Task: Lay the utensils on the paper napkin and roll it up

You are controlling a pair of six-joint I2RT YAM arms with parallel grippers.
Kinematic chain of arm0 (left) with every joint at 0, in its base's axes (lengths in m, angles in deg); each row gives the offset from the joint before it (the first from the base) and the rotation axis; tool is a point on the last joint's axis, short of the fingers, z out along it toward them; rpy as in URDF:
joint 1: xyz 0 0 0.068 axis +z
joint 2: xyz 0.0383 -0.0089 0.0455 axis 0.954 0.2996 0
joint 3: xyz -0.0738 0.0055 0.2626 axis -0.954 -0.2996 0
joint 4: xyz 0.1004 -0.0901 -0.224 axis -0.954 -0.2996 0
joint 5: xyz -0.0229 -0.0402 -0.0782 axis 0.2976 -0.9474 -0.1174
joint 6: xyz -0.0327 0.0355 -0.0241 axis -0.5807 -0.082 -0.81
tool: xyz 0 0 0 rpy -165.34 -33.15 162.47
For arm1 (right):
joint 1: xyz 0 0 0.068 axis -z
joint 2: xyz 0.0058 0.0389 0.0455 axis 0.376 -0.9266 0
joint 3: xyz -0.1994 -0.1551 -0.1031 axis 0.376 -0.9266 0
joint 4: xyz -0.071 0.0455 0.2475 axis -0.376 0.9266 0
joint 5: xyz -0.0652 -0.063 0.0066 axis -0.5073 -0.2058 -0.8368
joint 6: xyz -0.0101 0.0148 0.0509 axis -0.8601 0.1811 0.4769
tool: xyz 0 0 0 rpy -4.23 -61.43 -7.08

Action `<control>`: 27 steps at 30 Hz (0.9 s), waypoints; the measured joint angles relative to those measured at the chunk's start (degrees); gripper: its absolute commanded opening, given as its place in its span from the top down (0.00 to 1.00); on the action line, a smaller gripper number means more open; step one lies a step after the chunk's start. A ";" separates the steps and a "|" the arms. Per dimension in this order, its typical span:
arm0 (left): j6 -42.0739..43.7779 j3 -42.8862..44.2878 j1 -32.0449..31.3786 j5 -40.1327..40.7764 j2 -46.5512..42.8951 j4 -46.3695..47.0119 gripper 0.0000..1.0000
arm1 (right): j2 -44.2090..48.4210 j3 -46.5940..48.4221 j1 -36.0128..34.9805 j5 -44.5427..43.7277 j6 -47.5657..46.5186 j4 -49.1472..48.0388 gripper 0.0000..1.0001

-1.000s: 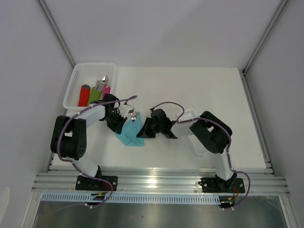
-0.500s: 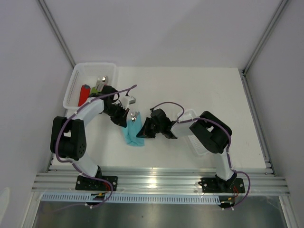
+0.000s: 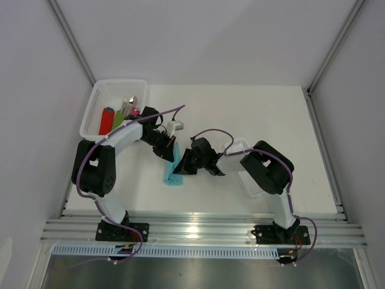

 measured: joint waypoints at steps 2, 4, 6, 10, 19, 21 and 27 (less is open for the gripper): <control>-0.81 0.87 -0.52 -0.85 0.79 0.46 0.99 | 0.00 0.00 0.04 0.00 0.00 0.00 1.00; -1.95 1.27 -0.66 -1.51 1.18 1.44 0.99 | 0.00 0.00 0.04 -0.02 0.00 0.00 1.00; -2.82 1.33 -0.66 -1.81 1.46 2.16 0.99 | 0.00 0.00 0.04 -0.07 -0.02 0.00 1.00; -3.82 1.33 -0.68 -1.81 2.45 2.71 0.99 | 0.09 0.00 0.02 -0.44 -0.13 0.22 1.00; -4.76 1.33 -1.60 -1.75 4.63 3.91 1.00 | 2.97 0.00 0.04 -4.28 -2.47 5.44 0.94; -4.83 1.33 -1.75 -1.62 4.63 4.20 0.99 | 3.98 0.00 0.07 -5.51 -3.54 6.99 0.94; -5.18 1.33 -1.86 -1.16 4.63 4.66 0.99 | 4.94 1.64 0.09 -7.28 -6.29 11.69 0.93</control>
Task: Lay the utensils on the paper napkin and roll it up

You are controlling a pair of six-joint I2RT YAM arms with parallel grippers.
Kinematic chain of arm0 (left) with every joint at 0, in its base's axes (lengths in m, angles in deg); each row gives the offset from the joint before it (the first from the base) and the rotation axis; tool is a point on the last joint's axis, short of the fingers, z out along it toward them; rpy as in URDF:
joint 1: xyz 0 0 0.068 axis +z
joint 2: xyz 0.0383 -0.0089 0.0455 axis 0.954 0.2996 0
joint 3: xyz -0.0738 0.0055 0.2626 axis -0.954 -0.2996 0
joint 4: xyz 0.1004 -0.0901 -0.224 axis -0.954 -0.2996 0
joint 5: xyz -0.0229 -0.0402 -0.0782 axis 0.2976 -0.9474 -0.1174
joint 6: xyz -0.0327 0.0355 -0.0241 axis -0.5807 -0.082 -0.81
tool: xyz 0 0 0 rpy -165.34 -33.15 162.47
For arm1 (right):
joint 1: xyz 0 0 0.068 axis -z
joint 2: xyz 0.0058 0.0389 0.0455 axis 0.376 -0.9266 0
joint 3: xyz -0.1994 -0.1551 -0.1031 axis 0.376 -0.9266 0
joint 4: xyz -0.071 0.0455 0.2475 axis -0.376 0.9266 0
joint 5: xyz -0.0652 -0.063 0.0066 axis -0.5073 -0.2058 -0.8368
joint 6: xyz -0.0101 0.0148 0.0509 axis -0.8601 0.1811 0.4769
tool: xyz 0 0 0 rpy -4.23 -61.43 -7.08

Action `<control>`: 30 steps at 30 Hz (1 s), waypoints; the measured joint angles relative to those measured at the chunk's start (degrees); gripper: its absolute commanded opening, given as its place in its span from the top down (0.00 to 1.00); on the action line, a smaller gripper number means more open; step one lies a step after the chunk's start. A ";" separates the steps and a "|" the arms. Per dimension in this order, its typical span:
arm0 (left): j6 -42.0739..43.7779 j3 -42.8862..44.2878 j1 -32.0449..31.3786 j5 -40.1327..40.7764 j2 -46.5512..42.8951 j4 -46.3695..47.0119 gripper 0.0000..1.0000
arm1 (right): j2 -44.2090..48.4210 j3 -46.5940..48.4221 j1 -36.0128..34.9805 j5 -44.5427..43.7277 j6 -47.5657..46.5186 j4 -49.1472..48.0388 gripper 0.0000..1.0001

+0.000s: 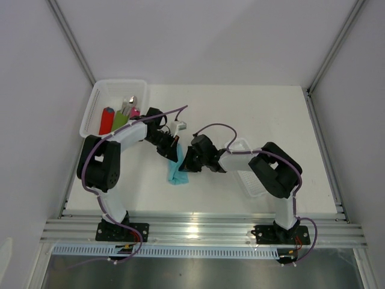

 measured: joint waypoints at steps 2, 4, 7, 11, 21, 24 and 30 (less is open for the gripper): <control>0.00 0.00 -0.02 0.35 0.00 0.02 0.99 | 0.28 0.15 0.00 -0.46 -0.61 0.98 0.92; 0.00 0.00 -0.07 0.63 0.00 0.00 0.99 | 0.90 0.20 0.02 -1.22 -1.51 2.23 0.90; 0.00 0.00 -0.11 0.85 0.00 0.02 0.99 | 1.86 0.20 0.26 -2.12 -2.89 4.15 0.89; 0.00 0.00 -0.22 0.90 0.02 0.04 0.99 | 3.02 0.20 0.66 -2.80 -4.52 5.86 0.88; -0.04 0.00 -0.31 0.92 0.00 0.07 0.99 | 4.37 -0.24 2.75 -1.68 -6.21 5.51 0.73; -0.20 0.00 -0.33 0.81 0.00 0.15 0.99 | 2.56 -0.24 3.08 0.11 -6.08 3.04 0.73; -0.94 0.00 -0.63 0.04 0.00 0.44 0.99 | -0.72 -0.90 3.04 3.52 -4.46 -0.87 0.87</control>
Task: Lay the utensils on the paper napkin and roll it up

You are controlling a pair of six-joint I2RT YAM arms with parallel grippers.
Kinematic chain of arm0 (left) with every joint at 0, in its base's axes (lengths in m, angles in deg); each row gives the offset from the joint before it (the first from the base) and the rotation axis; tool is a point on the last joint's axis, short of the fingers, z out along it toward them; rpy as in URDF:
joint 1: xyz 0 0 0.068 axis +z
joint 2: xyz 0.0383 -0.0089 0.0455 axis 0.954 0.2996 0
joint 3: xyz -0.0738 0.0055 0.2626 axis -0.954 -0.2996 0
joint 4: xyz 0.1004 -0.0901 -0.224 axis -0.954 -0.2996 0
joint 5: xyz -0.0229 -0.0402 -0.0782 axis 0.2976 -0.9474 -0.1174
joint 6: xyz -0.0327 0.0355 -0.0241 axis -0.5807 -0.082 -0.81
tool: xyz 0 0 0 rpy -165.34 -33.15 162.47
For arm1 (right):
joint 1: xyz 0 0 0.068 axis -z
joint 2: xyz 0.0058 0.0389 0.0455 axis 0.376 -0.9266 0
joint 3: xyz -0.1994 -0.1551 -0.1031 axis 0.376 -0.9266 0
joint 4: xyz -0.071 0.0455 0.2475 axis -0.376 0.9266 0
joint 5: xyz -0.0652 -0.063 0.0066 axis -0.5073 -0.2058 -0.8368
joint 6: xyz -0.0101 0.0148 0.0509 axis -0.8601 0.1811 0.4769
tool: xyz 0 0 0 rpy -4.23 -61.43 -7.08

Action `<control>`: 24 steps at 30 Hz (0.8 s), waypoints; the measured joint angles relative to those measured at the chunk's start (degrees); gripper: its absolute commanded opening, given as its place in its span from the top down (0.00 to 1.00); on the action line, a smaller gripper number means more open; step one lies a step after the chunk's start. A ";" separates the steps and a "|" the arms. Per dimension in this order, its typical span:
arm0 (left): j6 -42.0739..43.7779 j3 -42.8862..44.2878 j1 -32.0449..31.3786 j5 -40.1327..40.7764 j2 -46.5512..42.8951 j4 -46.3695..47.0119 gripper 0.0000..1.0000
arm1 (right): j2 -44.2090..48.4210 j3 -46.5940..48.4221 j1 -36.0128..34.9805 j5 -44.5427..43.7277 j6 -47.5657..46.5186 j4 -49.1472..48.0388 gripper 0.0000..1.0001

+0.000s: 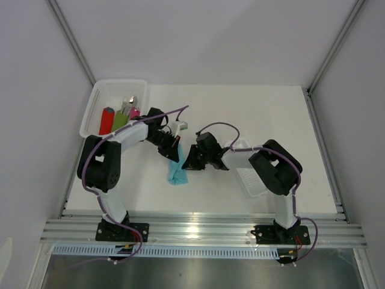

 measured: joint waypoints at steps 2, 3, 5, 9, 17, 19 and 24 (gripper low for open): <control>-0.20 0.00 -0.13 -0.70 0.00 0.02 0.99 | -0.44 -0.07 -0.07 0.59 0.52 -0.83 0.93; -0.39 0.00 -0.22 -0.90 0.00 0.09 0.99 | -0.59 -0.20 -0.15 0.61 0.90 -1.22 0.94; -0.61 0.00 -0.35 -1.31 0.00 0.31 0.99 | -0.90 -0.35 -0.26 1.01 1.64 -2.14 0.97; -1.77 0.00 -0.46 -3.17 0.00 0.96 0.99 | -1.07 -0.50 -1.27 0.70 3.06 -2.95 0.98; -4.17 0.00 -0.57 -5.68 0.04 1.79 0.99 | -1.07 -0.79 -2.71 -2.27 5.35 -3.67 0.98; -4.98 0.00 -0.61 -5.70 0.35 2.40 0.99 | -1.07 -0.98 -2.80 -2.73 5.86 -4.15 0.98; -5.57 -0.02 -0.81 -5.33 3.15 2.80 0.94 | -0.98 -1.20 -3.15 -4.09 6.67 -4.72 0.96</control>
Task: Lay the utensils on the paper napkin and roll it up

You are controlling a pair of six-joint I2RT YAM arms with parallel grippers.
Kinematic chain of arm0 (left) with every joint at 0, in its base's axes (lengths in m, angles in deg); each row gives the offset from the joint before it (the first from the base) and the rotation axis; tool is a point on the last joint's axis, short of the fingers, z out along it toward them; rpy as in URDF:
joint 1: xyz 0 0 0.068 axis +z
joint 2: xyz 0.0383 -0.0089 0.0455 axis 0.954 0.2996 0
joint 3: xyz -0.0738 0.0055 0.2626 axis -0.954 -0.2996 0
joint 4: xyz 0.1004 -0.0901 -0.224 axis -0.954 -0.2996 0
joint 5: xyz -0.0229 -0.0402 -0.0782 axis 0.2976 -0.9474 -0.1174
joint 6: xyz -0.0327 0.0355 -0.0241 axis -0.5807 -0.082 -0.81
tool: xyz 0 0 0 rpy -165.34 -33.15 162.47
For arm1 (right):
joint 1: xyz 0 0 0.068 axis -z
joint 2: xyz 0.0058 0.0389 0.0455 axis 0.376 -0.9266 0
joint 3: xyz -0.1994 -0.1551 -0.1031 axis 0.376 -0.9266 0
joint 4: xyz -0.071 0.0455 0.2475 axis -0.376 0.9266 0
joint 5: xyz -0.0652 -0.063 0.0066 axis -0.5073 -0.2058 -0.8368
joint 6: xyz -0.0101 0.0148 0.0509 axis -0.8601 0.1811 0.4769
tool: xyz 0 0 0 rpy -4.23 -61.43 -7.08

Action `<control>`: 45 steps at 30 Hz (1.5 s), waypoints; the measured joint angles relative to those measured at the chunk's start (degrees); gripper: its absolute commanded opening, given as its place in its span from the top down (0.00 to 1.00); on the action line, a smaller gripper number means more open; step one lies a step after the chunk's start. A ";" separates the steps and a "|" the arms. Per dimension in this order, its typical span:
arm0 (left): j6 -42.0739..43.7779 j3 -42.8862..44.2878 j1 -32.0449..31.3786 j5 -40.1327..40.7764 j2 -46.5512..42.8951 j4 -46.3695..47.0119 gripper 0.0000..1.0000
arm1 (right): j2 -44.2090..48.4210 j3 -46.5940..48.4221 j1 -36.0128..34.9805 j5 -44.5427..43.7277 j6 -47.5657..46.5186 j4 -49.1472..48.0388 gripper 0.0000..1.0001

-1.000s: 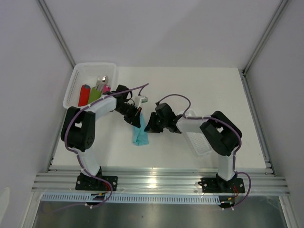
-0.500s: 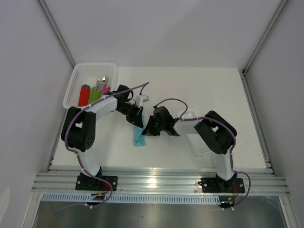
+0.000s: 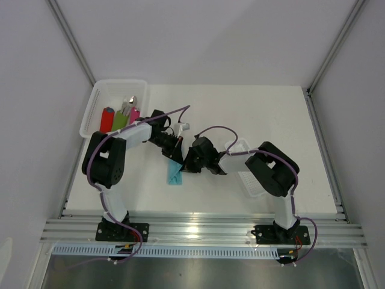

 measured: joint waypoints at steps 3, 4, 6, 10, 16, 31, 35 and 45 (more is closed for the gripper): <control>0.00 -0.48 -0.09 0.79 0.59 0.20 0.92 | 0.33 -0.37 -0.31 -0.92 0.31 -0.17 0.94; 0.00 -0.57 -0.09 0.87 0.59 0.22 0.92 | 0.44 -0.48 -0.39 -1.16 0.31 -0.22 0.93; 0.00 -0.70 -0.11 1.51 0.59 0.42 0.92 | 0.61 -0.55 -0.48 -1.55 0.28 -0.15 0.90; -0.02 -0.76 -0.13 1.73 0.68 0.68 0.92 | 1.25 -1.05 -0.57 -2.21 0.26 0.09 0.86; -0.07 -0.76 -0.13 2.12 2.32 1.11 0.92 | 4.04 -3.13 -0.57 -3.78 0.04 1.70 0.82; -0.94 -0.76 -0.13 2.60 2.97 1.38 0.83 | 9.33 -7.85 -3.96 -7.80 -0.31 -0.11 0.57; -0.96 -0.76 -0.13 2.47 3.98 1.33 0.83 | 9.35 -7.82 -4.59 -9.51 -0.11 -1.25 0.55; -0.98 -0.72 -0.13 2.47 4.50 1.31 0.83 | 9.99 -6.82 -4.63 -13.07 0.59 -0.55 0.50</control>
